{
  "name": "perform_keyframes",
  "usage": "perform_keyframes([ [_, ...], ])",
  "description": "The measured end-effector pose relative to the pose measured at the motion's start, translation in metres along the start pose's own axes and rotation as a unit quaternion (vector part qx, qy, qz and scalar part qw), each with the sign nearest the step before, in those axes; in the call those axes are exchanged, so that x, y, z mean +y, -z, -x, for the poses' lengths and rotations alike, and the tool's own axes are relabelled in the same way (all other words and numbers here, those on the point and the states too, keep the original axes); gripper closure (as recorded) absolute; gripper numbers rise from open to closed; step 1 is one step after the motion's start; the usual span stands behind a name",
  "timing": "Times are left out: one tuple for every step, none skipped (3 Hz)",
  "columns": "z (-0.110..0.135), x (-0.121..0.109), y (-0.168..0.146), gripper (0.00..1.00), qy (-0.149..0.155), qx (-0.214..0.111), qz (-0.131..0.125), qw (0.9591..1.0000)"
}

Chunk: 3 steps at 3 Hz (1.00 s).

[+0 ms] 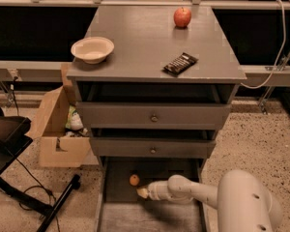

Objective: Place orange into bottom drawer

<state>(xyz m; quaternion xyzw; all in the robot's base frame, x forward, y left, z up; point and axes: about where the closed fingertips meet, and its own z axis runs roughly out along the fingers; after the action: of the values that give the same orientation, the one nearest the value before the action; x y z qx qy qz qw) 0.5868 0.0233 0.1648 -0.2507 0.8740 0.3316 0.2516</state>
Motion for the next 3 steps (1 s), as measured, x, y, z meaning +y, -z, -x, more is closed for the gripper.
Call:
perform_keyframes([
  [0.02,-0.012,0.044,1.0,-0.015,0.023,-0.069,0.9972],
  [0.028,-0.033,0.082,1.0,-0.021,0.021,-0.119,0.9924],
  [0.028,-0.033,0.082,1.0,-0.021,0.021,-0.119,0.9924],
])
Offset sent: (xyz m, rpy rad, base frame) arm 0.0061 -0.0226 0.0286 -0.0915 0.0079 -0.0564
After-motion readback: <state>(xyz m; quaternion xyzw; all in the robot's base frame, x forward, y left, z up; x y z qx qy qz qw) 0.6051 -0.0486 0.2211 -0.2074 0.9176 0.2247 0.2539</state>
